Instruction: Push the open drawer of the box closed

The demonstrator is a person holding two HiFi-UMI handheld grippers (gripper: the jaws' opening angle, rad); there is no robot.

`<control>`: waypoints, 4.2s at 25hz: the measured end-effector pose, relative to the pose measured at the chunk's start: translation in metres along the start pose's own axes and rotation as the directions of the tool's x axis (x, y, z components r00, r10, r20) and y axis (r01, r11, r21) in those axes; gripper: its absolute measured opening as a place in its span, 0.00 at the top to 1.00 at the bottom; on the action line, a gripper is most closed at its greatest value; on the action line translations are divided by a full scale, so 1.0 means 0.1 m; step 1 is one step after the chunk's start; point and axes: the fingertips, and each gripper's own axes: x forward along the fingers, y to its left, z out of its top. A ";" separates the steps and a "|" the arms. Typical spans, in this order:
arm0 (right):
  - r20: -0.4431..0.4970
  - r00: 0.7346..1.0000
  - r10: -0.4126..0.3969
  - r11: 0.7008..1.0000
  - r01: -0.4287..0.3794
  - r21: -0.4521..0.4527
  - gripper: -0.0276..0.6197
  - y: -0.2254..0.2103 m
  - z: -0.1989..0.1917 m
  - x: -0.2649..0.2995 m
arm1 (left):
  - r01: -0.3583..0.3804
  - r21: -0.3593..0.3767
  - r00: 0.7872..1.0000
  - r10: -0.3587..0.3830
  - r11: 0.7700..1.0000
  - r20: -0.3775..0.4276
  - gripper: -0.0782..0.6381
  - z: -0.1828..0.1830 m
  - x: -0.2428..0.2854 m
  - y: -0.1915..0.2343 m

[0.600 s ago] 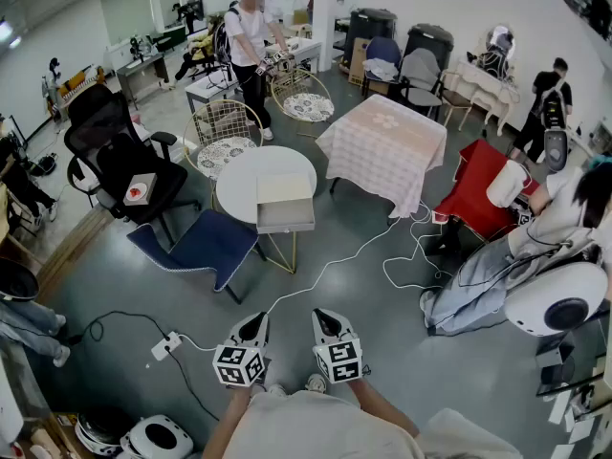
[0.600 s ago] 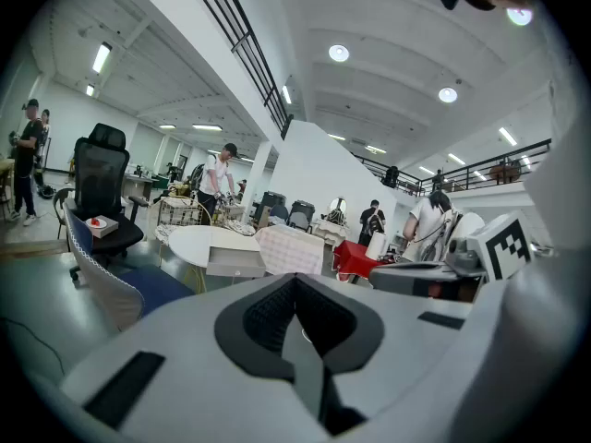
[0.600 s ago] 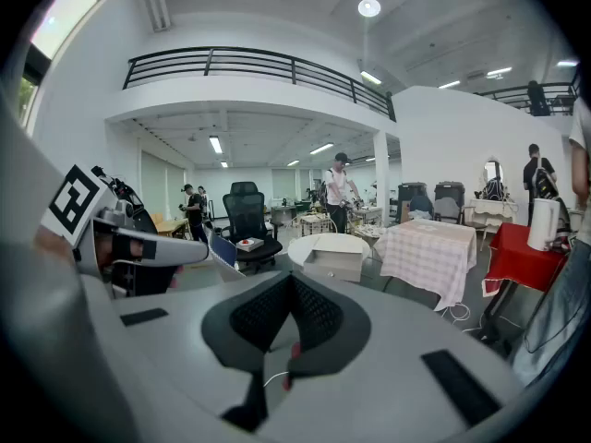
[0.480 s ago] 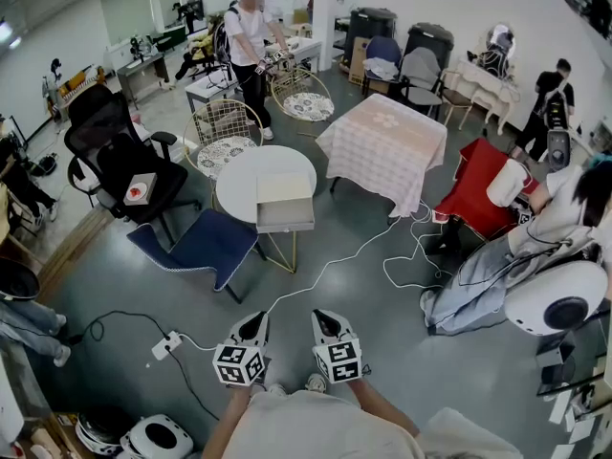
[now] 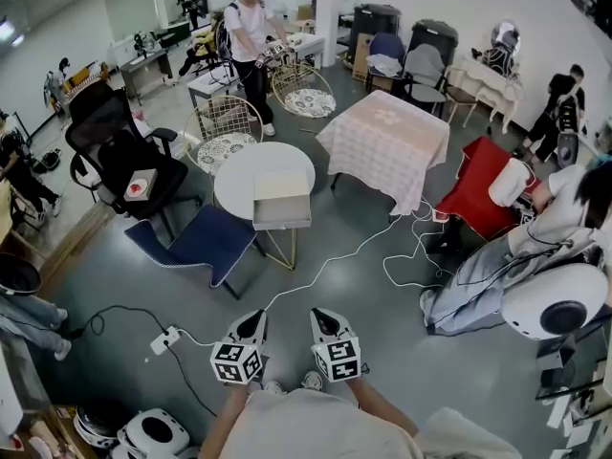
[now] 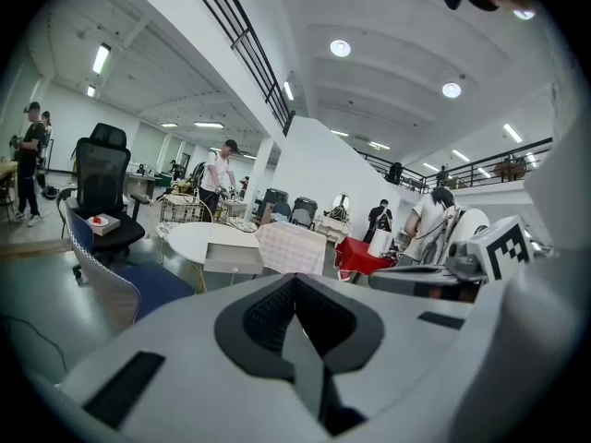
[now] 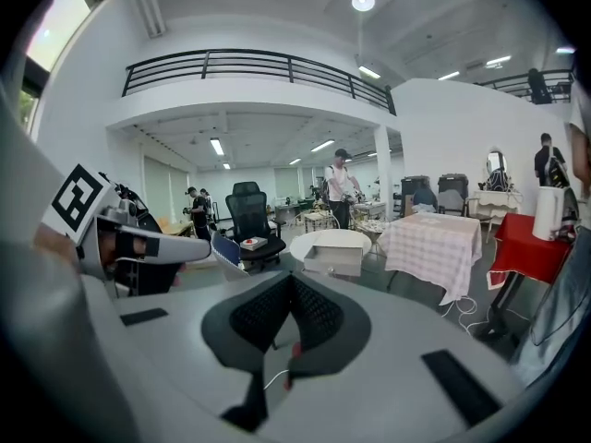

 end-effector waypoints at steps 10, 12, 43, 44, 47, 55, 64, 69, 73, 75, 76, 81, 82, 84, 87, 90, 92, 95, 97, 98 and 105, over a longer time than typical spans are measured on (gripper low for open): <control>-0.024 0.999 0.037 0.999 -0.036 0.021 0.93 -0.21 -0.24 -0.09 | -0.044 -0.025 0.999 0.044 0.999 -0.016 0.87 -0.18 0.04 -0.12; -0.031 0.999 0.036 0.999 -0.035 0.028 0.93 -0.28 -0.30 -0.10 | -0.046 -0.025 0.999 0.046 0.999 -0.018 0.87 -0.20 0.08 -0.16; -0.055 0.998 0.013 0.999 -0.011 0.041 0.93 -0.89 -0.17 0.66 | -0.010 -0.018 1.000 0.009 1.000 -0.022 0.87 0.10 1.03 0.14; -0.061 0.998 0.012 0.999 -0.009 0.041 0.93 -0.90 -0.17 0.71 | -0.005 -0.017 1.000 0.004 1.000 -0.025 0.87 0.10 1.07 0.17; -0.076 0.997 0.008 0.999 -0.005 0.044 0.93 -0.92 -0.17 0.87 | 0.003 -0.022 0.999 -0.004 1.000 -0.037 0.87 0.11 1.19 0.30; -0.106 0.994 -0.019 0.998 0.024 0.051 0.93 -0.86 0.01 1.50 | 0.034 -0.047 0.997 -0.037 0.998 -0.061 0.87 0.28 1.47 0.88; -0.133 0.990 -0.041 0.999 0.042 0.004 0.93 -0.69 0.41 2.45 | 0.058 -0.082 0.997 -0.062 0.995 -0.049 0.87 0.64 1.84 1.78; -0.144 0.987 -0.075 0.997 0.072 -0.028 0.93 -0.64 0.69 2.83 | 0.101 -0.077 0.994 -0.105 0.992 -0.041 0.87 0.88 2.04 2.10; -0.148 0.985 -0.092 0.995 0.085 -0.050 0.93 -0.60 0.88 3.11 | 0.125 -0.083 0.991 -0.128 0.989 -0.029 0.87 1.06 2.17 2.32; -0.151 0.984 -0.098 0.994 0.091 -0.055 0.93 -0.58 0.93 3.21 | 0.133 -0.081 0.990 -0.136 0.988 -0.028 0.87 1.11 2.21 2.41; -0.150 0.984 -0.100 0.994 0.093 -0.055 0.93 -0.56 0.96 3.26 | 0.136 -0.081 0.990 -0.139 0.987 -0.028 0.87 1.14 2.22 2.46; -0.146 0.983 -0.114 0.993 0.108 -0.050 0.93 -0.49 1.04 3.43 | 0.157 -0.068 0.987 -0.159 0.985 -0.032 0.87 1.22 2.28 2.63; -0.149 0.982 -0.116 0.993 0.110 -0.050 0.93 -0.49 1.03 3.44 | 0.158 -0.067 0.986 -0.161 0.985 -0.034 0.87 1.22 2.29 2.63; -0.147 0.982 -0.117 0.993 0.111 -0.049 0.93 -0.49 1.03 3.47 | 0.157 -0.068 0.986 -0.160 0.985 -0.041 0.87 1.21 2.31 2.67; -0.142 0.982 -0.124 0.992 0.119 -0.041 0.93 -0.54 1.04 3.46 | 0.154 -0.071 0.986 -0.158 0.985 -0.052 0.87 1.20 2.36 2.67; -0.141 0.982 -0.125 0.992 0.122 -0.029 0.93 -0.63 1.01 3.50 | 0.151 -0.064 0.986 -0.155 0.987 -0.060 0.87 1.18 2.42 2.66; -0.143 0.983 -0.118 0.993 0.116 -0.021 0.93 -0.68 1.00 3.50 | 0.143 -0.061 0.987 -0.147 0.988 -0.065 0.87 1.17 2.45 2.63; -0.149 0.985 -0.093 0.996 0.092 -0.011 0.93 -0.74 0.94 3.46 | 0.122 -0.062 0.989 -0.127 0.991 -0.074 0.87 1.14 2.48 2.56; -0.151 0.986 -0.074 0.997 0.073 -0.011 0.93 -0.79 0.90 3.43 | 0.103 -0.067 0.991 -0.108 0.992 -0.080 0.87 1.10 2.50 2.50; -0.151 0.986 -0.065 0.998 0.063 -0.014 0.93 -0.84 0.90 3.42 | 0.094 -0.070 0.992 -0.099 0.993 -0.080 0.87 1.08 2.52 2.46; -0.162 0.986 -0.034 0.999 0.034 -0.004 0.93 -1.14 0.79 3.33 | 0.053 -0.087 0.992 -0.062 0.995 -0.108 0.87 0.89 2.64 2.20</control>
